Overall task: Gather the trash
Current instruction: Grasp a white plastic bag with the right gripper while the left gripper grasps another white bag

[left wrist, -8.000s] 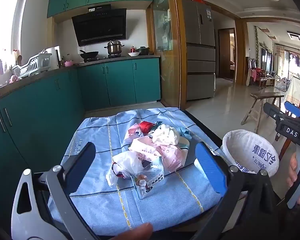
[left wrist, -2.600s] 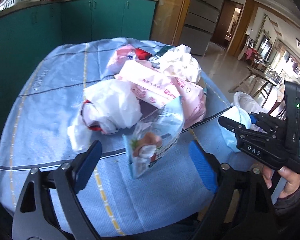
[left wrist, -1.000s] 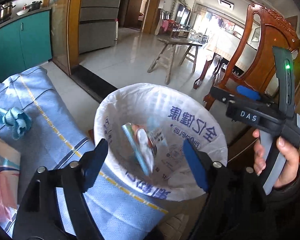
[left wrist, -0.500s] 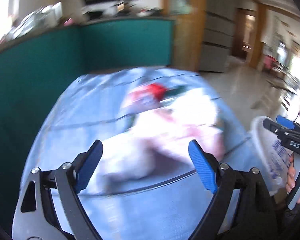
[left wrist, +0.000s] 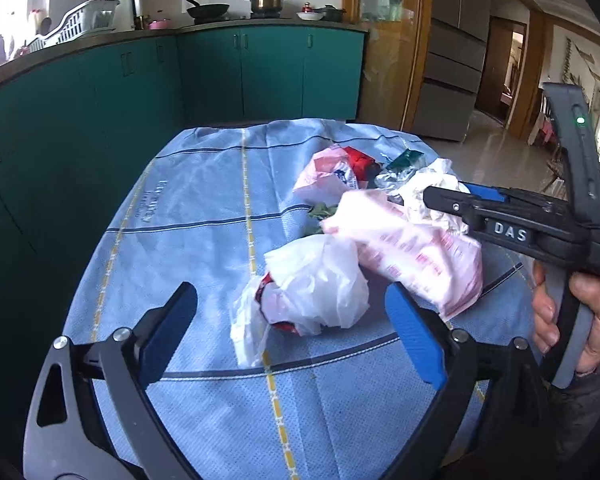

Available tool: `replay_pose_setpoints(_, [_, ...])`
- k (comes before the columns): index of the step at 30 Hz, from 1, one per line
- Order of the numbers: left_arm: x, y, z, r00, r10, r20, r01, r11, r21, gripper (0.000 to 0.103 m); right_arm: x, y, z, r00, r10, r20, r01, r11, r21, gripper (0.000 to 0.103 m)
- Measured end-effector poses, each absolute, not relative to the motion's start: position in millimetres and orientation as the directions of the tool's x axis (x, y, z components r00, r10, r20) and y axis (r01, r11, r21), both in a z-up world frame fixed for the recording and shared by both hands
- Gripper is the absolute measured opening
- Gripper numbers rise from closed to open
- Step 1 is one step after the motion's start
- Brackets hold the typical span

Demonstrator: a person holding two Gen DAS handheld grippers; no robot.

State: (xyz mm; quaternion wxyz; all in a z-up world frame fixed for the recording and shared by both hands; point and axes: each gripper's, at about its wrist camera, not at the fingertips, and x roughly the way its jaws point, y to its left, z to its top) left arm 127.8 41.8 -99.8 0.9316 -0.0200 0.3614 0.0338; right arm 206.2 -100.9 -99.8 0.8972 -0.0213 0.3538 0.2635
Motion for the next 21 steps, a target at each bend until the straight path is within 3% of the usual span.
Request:
replay_pose_setpoints(3, [140.8, 36.3, -106.8, 0.729, 0.041, -0.683, -0.061, 0.998, -0.005, 0.096, 195.5, -108.5, -95.8, 0.616, 0.469, -0.633, -0.498, 0.854, 0.148, 0.039])
replay_pose_setpoints(11, [165.2, 42.0, -124.4, 0.698, 0.020, -0.716, -0.077, 0.996, -0.047, 0.096, 151.9, -164.3, -49.1, 0.733, 0.425, -0.531, -0.426, 0.895, 0.129, 0.039])
replay_pose_setpoints(19, [170.4, 43.0, -134.7, 0.674, 0.028, -0.738, -0.074, 0.997, -0.031, 0.096, 123.1, -178.0, -104.0, 0.669, 0.311, -0.675, -0.377, 0.925, 0.053, 0.040])
replay_pose_setpoints(21, [172.3, 42.5, -136.8, 0.668, 0.032, -0.743, -0.075, 0.997, -0.024, 0.094, 122.4, -173.9, -118.2, 0.642, 0.307, -0.702, -0.382, 0.923, 0.054, 0.047])
